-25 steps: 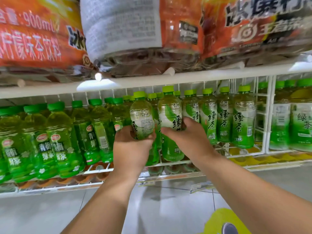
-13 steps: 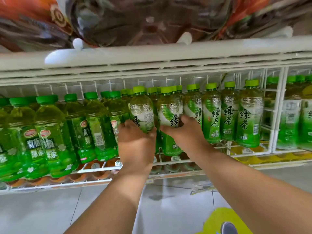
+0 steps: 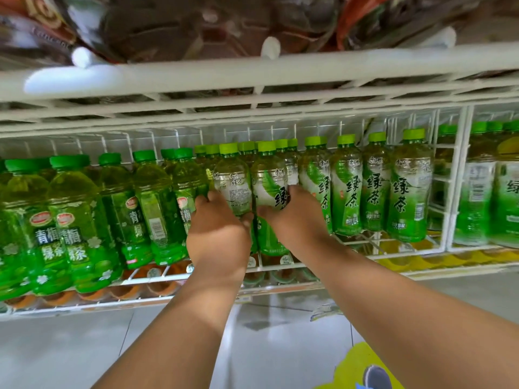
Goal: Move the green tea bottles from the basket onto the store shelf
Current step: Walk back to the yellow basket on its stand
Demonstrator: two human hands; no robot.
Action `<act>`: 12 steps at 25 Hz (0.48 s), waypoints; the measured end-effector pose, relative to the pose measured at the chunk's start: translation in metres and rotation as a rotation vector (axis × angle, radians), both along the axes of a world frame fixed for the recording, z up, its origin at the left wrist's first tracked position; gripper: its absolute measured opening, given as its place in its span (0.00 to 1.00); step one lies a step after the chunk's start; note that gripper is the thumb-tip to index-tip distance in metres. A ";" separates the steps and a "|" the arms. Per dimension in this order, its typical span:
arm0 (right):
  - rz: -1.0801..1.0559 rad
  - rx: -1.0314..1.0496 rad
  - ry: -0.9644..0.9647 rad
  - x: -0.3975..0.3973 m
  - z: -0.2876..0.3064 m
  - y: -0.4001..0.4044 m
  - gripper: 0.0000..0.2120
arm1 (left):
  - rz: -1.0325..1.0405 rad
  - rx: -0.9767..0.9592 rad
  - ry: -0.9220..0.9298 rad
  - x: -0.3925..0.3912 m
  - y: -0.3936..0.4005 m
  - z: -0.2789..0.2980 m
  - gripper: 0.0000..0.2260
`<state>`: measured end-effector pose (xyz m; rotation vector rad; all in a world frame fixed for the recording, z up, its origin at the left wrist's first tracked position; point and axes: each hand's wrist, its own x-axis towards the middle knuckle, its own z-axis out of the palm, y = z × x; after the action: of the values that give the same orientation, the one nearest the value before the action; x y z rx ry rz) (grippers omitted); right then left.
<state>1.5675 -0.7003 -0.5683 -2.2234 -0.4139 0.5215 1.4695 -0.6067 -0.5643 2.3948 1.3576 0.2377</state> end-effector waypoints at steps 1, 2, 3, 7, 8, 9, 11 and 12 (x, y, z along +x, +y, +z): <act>0.008 -0.008 -0.012 -0.001 0.000 -0.001 0.22 | -0.011 -0.021 -0.009 -0.001 0.001 -0.001 0.29; 0.027 -0.027 -0.017 -0.002 0.002 -0.003 0.25 | -0.028 -0.033 -0.023 -0.003 0.001 -0.002 0.30; 0.054 -0.055 -0.019 -0.003 0.003 -0.006 0.30 | -0.052 -0.030 -0.034 -0.006 0.001 -0.002 0.31; 0.148 -0.171 -0.099 -0.009 0.013 -0.017 0.37 | -0.185 0.132 0.073 -0.026 0.000 0.006 0.35; 0.185 -0.228 -0.164 -0.012 0.015 -0.020 0.37 | -0.226 0.180 0.115 -0.031 0.000 0.008 0.35; 0.235 -0.300 -0.243 -0.016 0.019 -0.023 0.37 | -0.270 0.228 0.145 -0.037 0.001 0.010 0.35; 0.345 -0.400 -0.349 -0.022 0.025 -0.029 0.38 | -0.339 0.322 0.192 -0.049 0.005 0.013 0.35; 0.389 -0.421 -0.363 -0.024 0.027 -0.032 0.39 | -0.353 0.351 0.228 -0.053 0.006 0.015 0.35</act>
<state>1.5432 -0.7324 -0.5416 -2.6683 -1.0197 0.4297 1.4162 -0.6003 -0.5494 2.9829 1.0177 0.1152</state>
